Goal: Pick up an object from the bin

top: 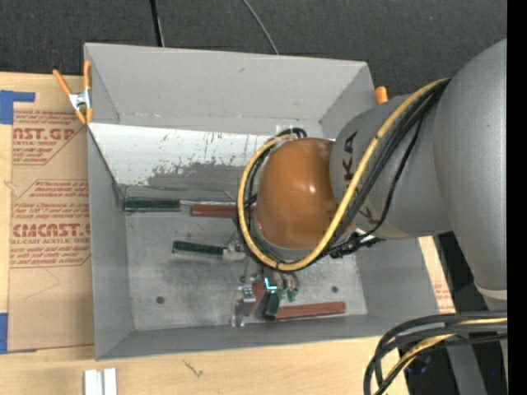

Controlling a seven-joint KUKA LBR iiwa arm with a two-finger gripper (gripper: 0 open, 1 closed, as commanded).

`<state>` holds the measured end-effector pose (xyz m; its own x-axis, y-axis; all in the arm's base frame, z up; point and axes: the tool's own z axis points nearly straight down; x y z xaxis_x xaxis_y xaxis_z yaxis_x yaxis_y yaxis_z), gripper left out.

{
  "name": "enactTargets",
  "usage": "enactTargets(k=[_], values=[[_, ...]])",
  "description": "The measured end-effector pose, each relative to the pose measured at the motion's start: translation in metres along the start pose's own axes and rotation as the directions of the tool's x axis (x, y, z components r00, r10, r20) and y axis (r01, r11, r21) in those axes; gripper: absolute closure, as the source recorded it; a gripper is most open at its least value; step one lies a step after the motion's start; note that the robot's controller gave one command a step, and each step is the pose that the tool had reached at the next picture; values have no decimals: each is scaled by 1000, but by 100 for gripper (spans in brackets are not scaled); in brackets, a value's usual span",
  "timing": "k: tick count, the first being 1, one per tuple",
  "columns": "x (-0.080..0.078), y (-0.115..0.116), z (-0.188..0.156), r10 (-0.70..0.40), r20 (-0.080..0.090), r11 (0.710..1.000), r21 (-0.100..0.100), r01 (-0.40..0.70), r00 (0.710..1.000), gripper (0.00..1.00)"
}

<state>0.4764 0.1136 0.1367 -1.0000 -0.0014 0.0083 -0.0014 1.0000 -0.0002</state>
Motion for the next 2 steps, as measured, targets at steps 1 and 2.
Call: enactTargets(k=[1,2], values=[[-2,0,-3,1,7,1000,-1,-1,1000,0],[-27,-84,61,-68,23,998,-1,68,997,100]])
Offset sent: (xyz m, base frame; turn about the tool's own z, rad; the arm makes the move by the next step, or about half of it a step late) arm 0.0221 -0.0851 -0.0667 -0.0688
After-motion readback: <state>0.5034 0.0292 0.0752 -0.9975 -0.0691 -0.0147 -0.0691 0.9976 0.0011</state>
